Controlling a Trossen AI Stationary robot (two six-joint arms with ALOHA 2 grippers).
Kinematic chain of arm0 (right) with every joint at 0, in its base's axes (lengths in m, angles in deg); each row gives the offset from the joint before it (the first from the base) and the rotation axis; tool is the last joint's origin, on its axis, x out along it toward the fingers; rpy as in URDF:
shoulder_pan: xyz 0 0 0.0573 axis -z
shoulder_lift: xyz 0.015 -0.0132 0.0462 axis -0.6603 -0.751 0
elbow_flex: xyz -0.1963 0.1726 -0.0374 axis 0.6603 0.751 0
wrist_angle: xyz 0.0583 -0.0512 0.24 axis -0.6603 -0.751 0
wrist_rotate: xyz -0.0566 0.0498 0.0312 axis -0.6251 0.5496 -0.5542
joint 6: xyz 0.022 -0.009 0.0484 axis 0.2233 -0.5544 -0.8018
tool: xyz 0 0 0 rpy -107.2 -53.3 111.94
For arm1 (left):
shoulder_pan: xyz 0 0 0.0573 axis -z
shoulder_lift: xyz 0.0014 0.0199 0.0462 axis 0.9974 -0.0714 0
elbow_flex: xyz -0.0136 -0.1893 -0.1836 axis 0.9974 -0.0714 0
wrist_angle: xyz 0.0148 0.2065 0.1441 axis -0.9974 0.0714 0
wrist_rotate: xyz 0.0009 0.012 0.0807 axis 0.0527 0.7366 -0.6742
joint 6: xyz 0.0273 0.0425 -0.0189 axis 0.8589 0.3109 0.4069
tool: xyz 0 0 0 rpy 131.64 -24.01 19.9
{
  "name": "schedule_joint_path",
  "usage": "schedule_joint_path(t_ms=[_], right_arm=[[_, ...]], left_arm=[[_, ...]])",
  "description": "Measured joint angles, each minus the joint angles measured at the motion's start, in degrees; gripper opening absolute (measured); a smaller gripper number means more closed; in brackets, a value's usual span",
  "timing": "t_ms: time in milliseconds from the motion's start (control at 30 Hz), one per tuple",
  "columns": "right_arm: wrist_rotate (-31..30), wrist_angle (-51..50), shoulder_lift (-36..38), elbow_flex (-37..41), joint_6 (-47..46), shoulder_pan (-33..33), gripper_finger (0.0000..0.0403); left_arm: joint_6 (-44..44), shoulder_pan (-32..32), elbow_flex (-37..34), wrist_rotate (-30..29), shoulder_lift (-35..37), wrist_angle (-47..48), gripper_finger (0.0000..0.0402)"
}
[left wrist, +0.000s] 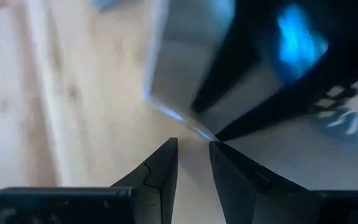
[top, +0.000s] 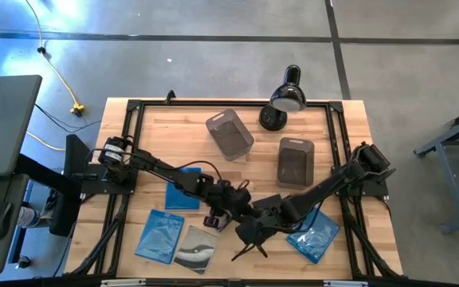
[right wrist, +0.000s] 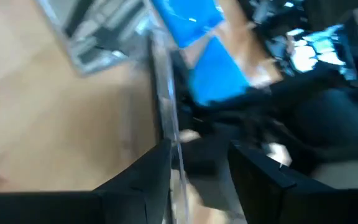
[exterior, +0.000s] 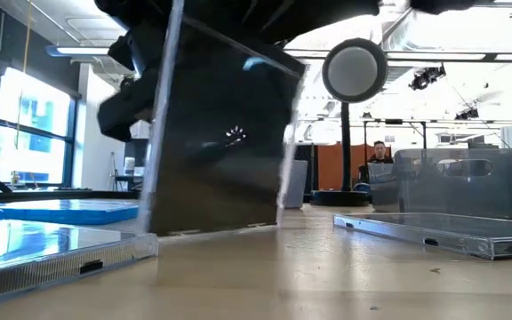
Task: Pick & place jewel cases by type
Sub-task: Put the middle black CD case into the right black bin
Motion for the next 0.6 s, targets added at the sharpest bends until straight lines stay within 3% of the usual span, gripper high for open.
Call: schedule_joint_path(t_ms=[133, 600], right_arm=[[-0.05, -0.16, -0.02, 0.02, -1.18, 0.02, 0.0156], [8.45, -0.76, 0.13, 0.11, -1.73, -0.05, 0.0156]], left_arm=[[-0.38, 0.11, 0.0, 2.34, 0.0, -0.64, 0.0097], [-1.3, 0.13, -0.39, -0.21, 0.14, -0.32, 0.0097]])
